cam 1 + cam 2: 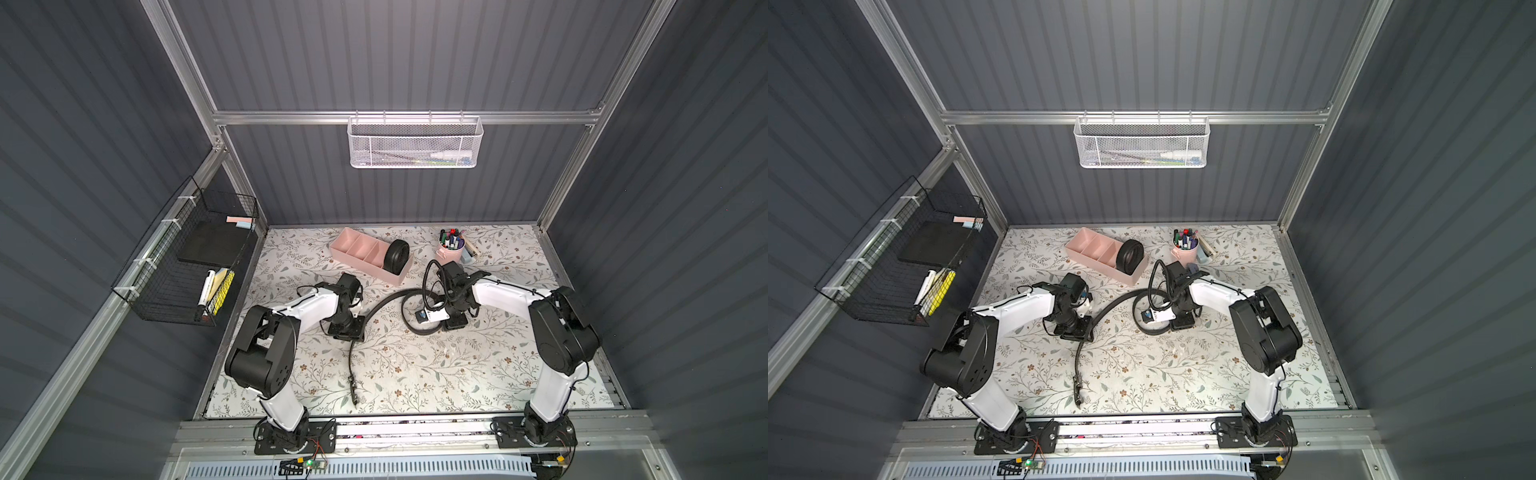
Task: Place the belts into the storage roll
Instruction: Roll the belt at the center of the board.
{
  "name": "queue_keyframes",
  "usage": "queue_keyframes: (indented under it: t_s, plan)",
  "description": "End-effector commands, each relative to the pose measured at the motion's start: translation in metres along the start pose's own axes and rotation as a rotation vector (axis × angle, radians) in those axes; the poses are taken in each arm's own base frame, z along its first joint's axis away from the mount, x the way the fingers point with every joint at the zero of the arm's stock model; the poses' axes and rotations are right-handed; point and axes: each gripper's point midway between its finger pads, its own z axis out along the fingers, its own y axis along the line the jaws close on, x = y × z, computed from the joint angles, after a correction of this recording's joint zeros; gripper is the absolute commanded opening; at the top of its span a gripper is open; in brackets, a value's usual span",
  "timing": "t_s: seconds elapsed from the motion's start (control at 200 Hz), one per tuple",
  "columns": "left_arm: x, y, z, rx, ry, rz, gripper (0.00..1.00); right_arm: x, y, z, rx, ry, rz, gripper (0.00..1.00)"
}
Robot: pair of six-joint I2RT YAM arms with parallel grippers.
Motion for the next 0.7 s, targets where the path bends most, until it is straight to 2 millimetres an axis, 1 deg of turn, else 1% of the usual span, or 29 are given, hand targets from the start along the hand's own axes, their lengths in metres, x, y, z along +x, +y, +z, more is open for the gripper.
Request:
queue_keyframes:
  t_s: [0.0, 0.035, 0.145, 0.165, 0.24, 0.3, 0.38, 0.545, 0.595, 0.635, 0.67, 0.695]
  plan:
    - [0.026, 0.014, 0.017, -0.061, 0.121, -0.005, 0.27, 0.003, 0.011, 0.009, -0.078, 0.029, 0.088, 0.57]
    - [0.028, 0.017, 0.017, -0.07, 0.129, -0.016, 0.21, 0.004, 0.013, 0.008, -0.09, 0.036, 0.112, 0.57]
    - [0.03, 0.027, 0.015, -0.075, 0.132, -0.052, 0.12, 0.007, 0.02, 0.007, -0.1, 0.048, 0.14, 0.57]
    - [0.03, 0.029, 0.015, -0.076, 0.134, -0.059, 0.11, 0.008, 0.021, 0.007, -0.1, 0.048, 0.144, 0.56]
    - [0.027, 0.035, 0.012, -0.092, 0.134, -0.074, 0.07, 0.01, 0.026, 0.008, -0.107, 0.056, 0.158, 0.46]
    - [0.025, 0.041, 0.01, -0.119, 0.136, -0.073, 0.03, 0.011, 0.03, 0.009, -0.119, 0.059, 0.175, 0.45]
    - [0.025, 0.051, 0.007, -0.149, 0.145, -0.084, 0.0, 0.013, 0.034, 0.01, -0.142, 0.07, 0.221, 0.45]
    - [0.023, 0.071, 0.0, -0.135, 0.12, -0.164, 0.0, 0.021, 0.041, 0.011, -0.183, 0.11, 0.338, 0.44]
    - [0.02, 0.071, -0.002, -0.116, 0.104, -0.168, 0.0, 0.016, 0.043, 0.009, -0.196, 0.092, 0.353, 0.38]
    - [0.018, 0.069, -0.003, -0.108, 0.1, -0.147, 0.0, 0.007, 0.041, 0.007, -0.197, 0.063, 0.363, 0.33]
    - [0.015, 0.069, -0.003, -0.106, 0.095, -0.134, 0.0, -0.001, 0.039, 0.005, -0.195, 0.044, 0.383, 0.3]
    - [0.014, 0.065, -0.002, -0.084, 0.095, -0.142, 0.0, -0.007, 0.037, 0.003, -0.195, 0.032, 0.399, 0.28]
